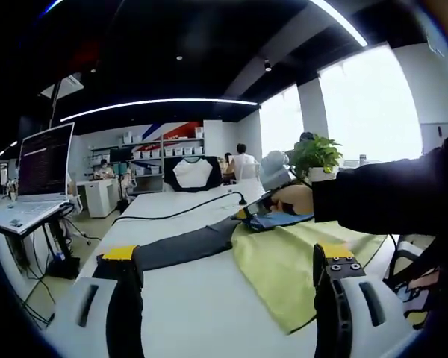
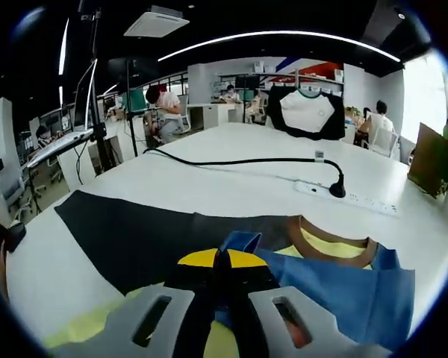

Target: Fold the garment on the visible template until the final outline fits inside the template.

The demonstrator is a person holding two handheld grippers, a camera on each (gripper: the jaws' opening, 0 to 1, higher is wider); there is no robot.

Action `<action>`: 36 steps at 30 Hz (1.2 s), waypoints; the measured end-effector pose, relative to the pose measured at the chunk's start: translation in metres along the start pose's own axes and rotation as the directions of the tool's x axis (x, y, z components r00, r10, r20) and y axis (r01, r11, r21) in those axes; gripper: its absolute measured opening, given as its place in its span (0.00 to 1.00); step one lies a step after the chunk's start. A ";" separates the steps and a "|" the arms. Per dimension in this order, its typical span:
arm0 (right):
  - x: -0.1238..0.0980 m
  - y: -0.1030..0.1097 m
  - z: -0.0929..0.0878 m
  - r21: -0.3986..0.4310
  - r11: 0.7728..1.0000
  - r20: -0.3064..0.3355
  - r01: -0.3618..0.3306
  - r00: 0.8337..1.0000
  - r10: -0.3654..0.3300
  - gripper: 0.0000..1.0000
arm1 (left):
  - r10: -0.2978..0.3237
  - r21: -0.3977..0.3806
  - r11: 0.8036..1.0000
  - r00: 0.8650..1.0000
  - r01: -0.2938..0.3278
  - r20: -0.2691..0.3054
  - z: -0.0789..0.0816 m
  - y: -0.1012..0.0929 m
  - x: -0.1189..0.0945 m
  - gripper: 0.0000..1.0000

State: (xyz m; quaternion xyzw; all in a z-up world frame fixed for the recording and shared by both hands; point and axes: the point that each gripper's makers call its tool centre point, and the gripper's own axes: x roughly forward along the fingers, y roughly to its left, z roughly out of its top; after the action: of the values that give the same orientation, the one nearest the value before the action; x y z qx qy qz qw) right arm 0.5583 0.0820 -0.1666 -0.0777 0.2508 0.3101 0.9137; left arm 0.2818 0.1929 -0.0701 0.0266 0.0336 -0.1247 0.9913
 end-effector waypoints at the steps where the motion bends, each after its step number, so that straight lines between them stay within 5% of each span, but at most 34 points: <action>1: 0.002 0.000 -0.002 0.014 1.000 -0.005 -0.002 1.000 0.002 0.00 | 0.001 -0.001 1.000 1.000 -0.001 0.001 0.000 0.001 0.000 1.00; 12: 0.005 0.018 -0.010 0.063 0.995 -0.028 -0.082 0.996 0.084 0.03 | 0.000 -0.002 1.000 1.000 0.000 -0.007 -0.001 0.001 -0.001 0.99; 22: -0.006 0.034 0.020 0.000 0.990 0.053 -0.141 0.989 0.141 0.12 | 0.000 -0.002 1.000 1.000 0.000 -0.010 -0.001 0.000 -0.002 0.99; 32: -0.024 -0.004 0.016 -0.048 0.998 0.037 -0.045 0.998 0.047 0.32 | 0.004 -0.004 1.000 1.000 -0.004 -0.006 0.000 0.002 -0.003 0.99; 36: -0.027 -0.014 0.005 -0.066 0.997 0.022 -0.029 0.999 0.030 0.56 | 0.003 -0.003 1.000 1.000 -0.003 -0.008 0.000 0.002 -0.003 0.99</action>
State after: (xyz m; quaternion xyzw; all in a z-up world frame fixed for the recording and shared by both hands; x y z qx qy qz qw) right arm 0.5498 0.0581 -0.1487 -0.1002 0.2311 0.3326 0.9088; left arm 0.2796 0.1954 -0.0700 0.0255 0.0376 -0.1230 0.9914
